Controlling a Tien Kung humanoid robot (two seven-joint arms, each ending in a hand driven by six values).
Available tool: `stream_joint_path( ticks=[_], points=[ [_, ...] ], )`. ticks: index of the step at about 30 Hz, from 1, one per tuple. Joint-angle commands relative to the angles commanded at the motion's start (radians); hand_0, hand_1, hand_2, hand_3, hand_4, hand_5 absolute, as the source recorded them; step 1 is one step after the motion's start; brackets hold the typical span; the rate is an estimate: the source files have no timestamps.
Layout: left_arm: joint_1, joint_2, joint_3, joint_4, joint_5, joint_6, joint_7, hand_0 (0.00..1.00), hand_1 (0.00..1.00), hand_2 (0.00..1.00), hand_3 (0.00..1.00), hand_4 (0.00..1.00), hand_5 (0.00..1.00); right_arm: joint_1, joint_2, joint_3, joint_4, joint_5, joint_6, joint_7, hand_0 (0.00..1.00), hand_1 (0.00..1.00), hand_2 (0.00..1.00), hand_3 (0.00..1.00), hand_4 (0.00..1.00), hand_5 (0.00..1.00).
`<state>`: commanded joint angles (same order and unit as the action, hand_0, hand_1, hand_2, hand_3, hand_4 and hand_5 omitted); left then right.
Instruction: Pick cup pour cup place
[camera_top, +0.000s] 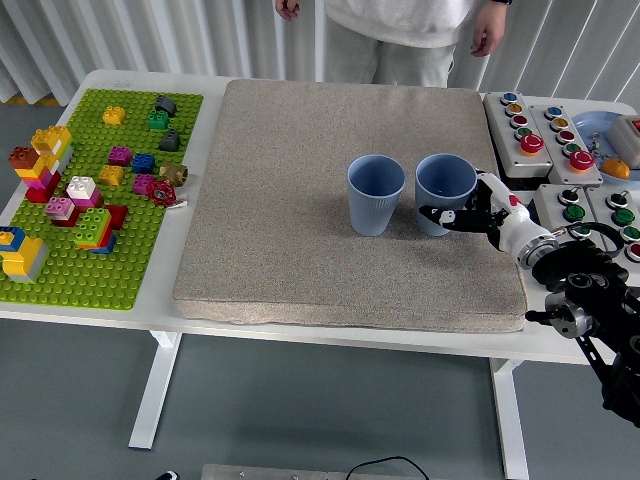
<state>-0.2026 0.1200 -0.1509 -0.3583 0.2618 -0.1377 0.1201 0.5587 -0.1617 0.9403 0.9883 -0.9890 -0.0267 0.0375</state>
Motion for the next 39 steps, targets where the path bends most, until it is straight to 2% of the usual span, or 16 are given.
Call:
stream_joint_path(
  ticks=[7,8,32,39],
  points=[
    [0.002,0.004,0.006,0.001,-0.010,0.002,-0.005,0.763,0.827,0.870,0.778,0.518,0.998,0.016,-0.026,-0.029,0.016,-0.007,-0.003,-0.005,0.871,0.822,0.824,0.805,0.797,0.125],
    [0.003,0.005,0.007,0.001,-0.012,0.003,-0.006,0.763,0.827,0.868,0.776,0.519,0.998,0.018,-0.032,-0.033,0.023,-0.008,-0.003,-0.005,0.868,0.824,0.823,0.806,0.778,0.092],
    [0.000,0.013,0.016,0.003,-0.027,0.005,-0.012,0.765,0.827,0.869,0.776,0.518,0.998,0.122,-0.121,-0.137,0.069,0.017,-0.004,-0.012,0.869,0.825,0.824,0.807,0.773,0.088],
    [-0.004,0.014,0.017,0.003,-0.027,0.005,-0.012,0.765,0.827,0.870,0.776,0.518,0.998,0.152,-0.127,-0.155,0.069,0.006,-0.011,-0.014,0.870,0.824,0.824,0.806,0.773,0.088]
  ],
)
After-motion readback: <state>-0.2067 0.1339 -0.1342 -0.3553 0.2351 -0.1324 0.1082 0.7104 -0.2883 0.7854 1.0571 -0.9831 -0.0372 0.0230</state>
